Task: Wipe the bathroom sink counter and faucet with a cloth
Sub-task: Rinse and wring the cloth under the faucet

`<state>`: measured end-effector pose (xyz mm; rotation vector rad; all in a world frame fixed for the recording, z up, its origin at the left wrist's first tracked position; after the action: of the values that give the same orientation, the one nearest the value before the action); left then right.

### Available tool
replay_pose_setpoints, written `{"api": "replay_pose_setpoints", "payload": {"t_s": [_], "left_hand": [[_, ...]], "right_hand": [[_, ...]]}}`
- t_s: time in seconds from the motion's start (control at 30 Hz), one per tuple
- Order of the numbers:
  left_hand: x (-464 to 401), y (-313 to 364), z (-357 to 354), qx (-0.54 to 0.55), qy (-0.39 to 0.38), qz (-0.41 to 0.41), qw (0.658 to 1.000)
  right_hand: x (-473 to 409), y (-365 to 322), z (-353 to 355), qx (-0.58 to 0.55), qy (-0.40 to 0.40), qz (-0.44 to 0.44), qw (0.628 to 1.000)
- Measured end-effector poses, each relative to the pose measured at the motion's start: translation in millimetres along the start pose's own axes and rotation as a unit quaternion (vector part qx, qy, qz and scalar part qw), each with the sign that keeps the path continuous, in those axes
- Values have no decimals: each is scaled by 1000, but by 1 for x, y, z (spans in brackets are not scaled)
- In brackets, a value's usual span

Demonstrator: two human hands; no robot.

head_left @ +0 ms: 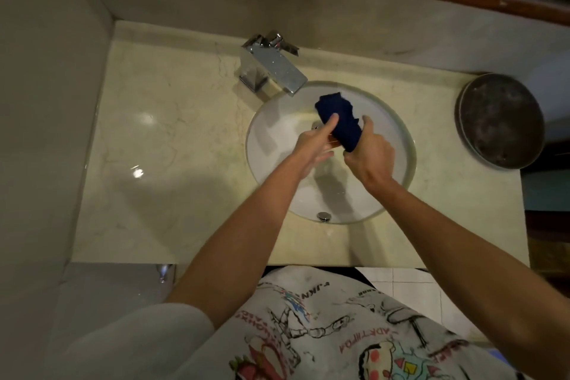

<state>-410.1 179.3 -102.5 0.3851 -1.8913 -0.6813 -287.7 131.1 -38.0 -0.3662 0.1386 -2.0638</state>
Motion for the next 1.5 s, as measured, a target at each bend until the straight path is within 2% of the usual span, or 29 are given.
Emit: {"api": "replay_pose_setpoints", "payload": {"t_s": [0.1,0.13,0.17,0.2,0.23,0.27,0.3,0.33,0.4,0.43,0.47,0.53,0.6,0.63,0.77,0.87,0.93,1.0,1.03,1.07,1.13,1.2,1.27,1.4,1.5], "left_hand": [[0,-2,-11,82,38,-7,996],[-1,-2,-11,114,38,1,993],[2,-2,-10,151,23,9,988],[4,-2,-10,187,-1,12,982],[7,-3,-9,222,-29,15,975],[9,-5,-6,249,-50,16,967],[11,-8,-3,270,-64,17,961],[11,-11,-1,280,-69,18,957],[13,-11,1,276,-74,21,958],[17,-6,-1,265,-78,18,961],[19,-2,-2,247,-71,12,966],[18,2,-1,214,-20,6,977],[14,2,6,241,12,-7,970],[15,3,9,273,0,-9,962],[24,4,16,381,-31,-19,924],[24,1,16,398,-42,-21,916],[33,9,15,338,-20,-7,941],[37,8,24,173,86,17,981],[40,9,33,73,152,-5,986],[42,13,39,-11,180,-74,981],[54,30,30,-137,119,-247,952],[67,41,9,-197,17,-324,925],[74,47,-8,-212,-18,-338,917],[71,51,-19,-260,5,-359,896],[70,52,-15,-234,-41,-347,907]], "right_hand": [[13,-12,-1,29,-16,46,998],[16,-14,-3,-3,-36,41,999],[17,-15,-4,-84,-61,12,995],[17,-14,-6,-205,-94,-45,973],[18,-14,-7,-317,-135,-105,933],[18,-14,-8,-387,-171,-147,894],[18,-15,-6,-397,-189,-149,885],[17,-15,-2,-363,-190,-132,903],[14,-14,4,-165,-147,-36,975],[15,-15,6,-81,-112,7,990],[20,-17,8,-66,-102,41,992],[30,-18,5,-183,-148,75,969],[37,-9,5,-339,-191,29,921],[39,-5,7,-393,-184,4,901],[40,-6,14,-471,-114,-30,874],[35,-16,19,-505,-73,-82,856],[28,-18,25,-485,-49,-73,870],[23,-21,37,-447,-29,-37,893],[21,-23,45,-428,-22,-19,903],[19,-25,52,-413,-20,-4,910],[14,-28,64,-387,-26,15,921],[12,-31,70,-370,-29,28,928],[13,-36,74,-396,-34,35,917],[21,-35,69,-501,-51,1,864],[19,-24,63,-511,-65,-4,857]]}}
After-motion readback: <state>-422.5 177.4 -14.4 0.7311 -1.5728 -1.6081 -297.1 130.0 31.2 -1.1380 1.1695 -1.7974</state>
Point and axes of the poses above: each hand's wrist, its own x-axis away from the middle knuckle, its own z-axis out of the back of the hand, y = z × x, the point moved 4 cm from there along -x, towards the middle knuckle, and after that the axes turned 2 degrees about -x, right-handed, at the moved point
